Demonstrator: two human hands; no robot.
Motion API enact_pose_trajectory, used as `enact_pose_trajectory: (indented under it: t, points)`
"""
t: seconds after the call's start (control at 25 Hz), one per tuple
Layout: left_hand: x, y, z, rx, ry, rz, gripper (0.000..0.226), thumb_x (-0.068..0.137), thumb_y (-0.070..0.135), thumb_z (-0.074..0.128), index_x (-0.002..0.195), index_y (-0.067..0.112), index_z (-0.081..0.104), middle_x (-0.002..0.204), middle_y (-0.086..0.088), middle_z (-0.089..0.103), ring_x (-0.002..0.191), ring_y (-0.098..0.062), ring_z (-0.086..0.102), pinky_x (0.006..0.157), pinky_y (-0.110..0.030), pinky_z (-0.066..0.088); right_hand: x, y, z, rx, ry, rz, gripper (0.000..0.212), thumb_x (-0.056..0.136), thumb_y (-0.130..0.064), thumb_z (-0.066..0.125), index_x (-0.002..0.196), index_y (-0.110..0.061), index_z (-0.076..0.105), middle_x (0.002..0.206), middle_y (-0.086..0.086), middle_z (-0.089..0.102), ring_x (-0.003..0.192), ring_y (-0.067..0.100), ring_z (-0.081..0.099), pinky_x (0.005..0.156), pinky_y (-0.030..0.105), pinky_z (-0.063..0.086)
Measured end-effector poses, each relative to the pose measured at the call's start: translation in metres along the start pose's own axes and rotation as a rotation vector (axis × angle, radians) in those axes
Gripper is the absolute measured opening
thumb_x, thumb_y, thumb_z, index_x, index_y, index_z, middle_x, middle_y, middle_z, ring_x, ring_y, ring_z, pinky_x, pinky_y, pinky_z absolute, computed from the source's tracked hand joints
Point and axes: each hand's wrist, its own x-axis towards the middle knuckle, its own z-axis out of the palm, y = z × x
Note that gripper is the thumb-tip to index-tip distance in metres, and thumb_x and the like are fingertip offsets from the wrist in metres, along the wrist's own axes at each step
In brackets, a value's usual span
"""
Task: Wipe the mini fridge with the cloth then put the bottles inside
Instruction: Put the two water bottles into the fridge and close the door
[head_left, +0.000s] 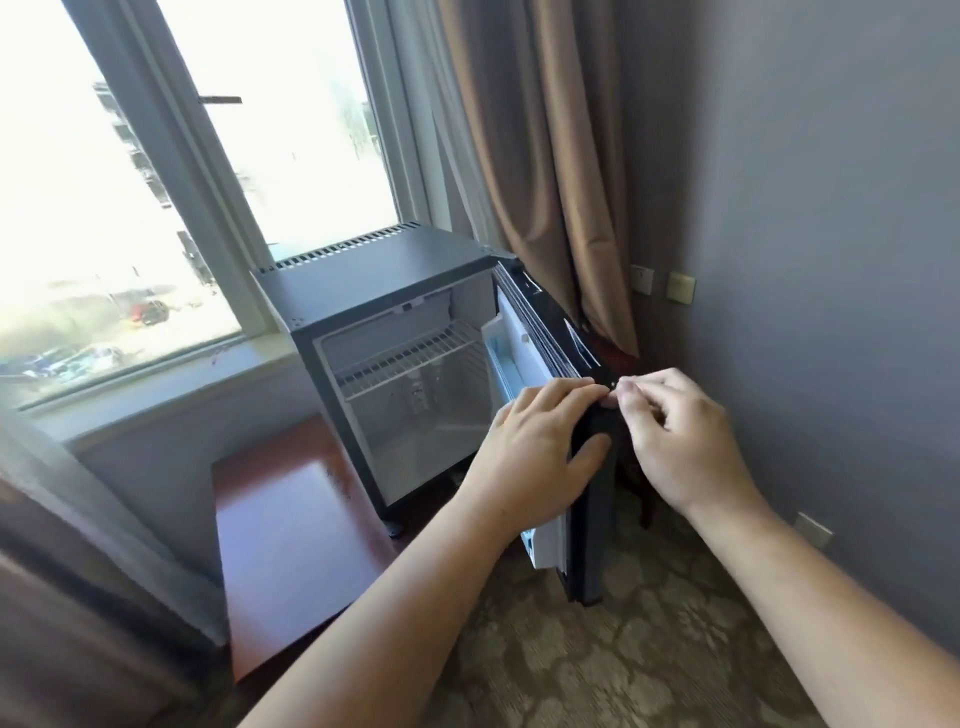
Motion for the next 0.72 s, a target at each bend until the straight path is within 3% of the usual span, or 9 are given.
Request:
enact_pose_trajectory:
  t: [0.12,0.24,0.32,0.52,0.72]
  points:
    - [-0.016,-0.030,-0.010,0.008,0.150,-0.099,0.033,0.099,0.040,0.048,0.130,0.035,0.055,0.130,0.016,0.054,0.121,-0.013,0.047,0.106,-0.036,0.042,-0.003,-0.021,0.024,0.048,-0.123,-0.132,0.030,0.103,-0.031,0.051,0.091,-0.018,0.075,0.099,-0.010,0.066,0.089,0.007,0.065,0.081,0.015,0.048]
    - [-0.032,-0.082,-0.030,0.072,0.277,-0.196,0.030,0.096,0.031,0.049,0.123,0.037,0.061,0.120,0.015,0.056,0.113,-0.015,0.050,0.100,-0.037,0.043,0.006,-0.053,0.074,0.060,-0.285,-0.256,0.031,0.104,-0.038,0.046,0.098,-0.022,0.072,0.103,-0.009,0.067,0.101,0.012,0.066,0.091,0.037,0.052]
    - [-0.037,-0.125,-0.047,0.124,0.324,-0.264,0.024,0.096,0.032,0.050,0.115,0.037,0.064,0.114,0.016,0.058,0.109,-0.014,0.050,0.099,-0.038,0.043,0.017,-0.080,0.112,0.069,-0.408,-0.286,0.031,0.103,-0.044,0.042,0.102,-0.027,0.068,0.105,-0.010,0.067,0.104,0.016,0.066,0.092,0.043,0.052]
    - [-0.034,-0.228,-0.087,0.243,0.297,-0.412,0.027,0.099,0.031,0.046,0.121,0.040,0.059,0.123,0.020,0.058,0.114,-0.014,0.045,0.101,-0.036,0.037,0.057,-0.134,0.196,0.036,-0.812,-0.228,0.039,0.102,-0.048,0.043,0.133,-0.030,0.059,0.133,-0.006,0.065,0.126,0.013,0.058,0.109,0.034,0.044]
    - [-0.015,-0.290,-0.097,0.311,0.241,-0.468,0.042,0.098,0.032,0.044,0.140,0.038,0.046,0.147,0.021,0.049,0.125,-0.015,0.045,0.101,-0.036,0.040,0.105,-0.143,0.236,0.008,-0.747,-0.163,0.047,0.103,-0.045,0.044,0.148,-0.031,0.046,0.153,-0.008,0.049,0.140,0.013,0.047,0.114,0.026,0.035]
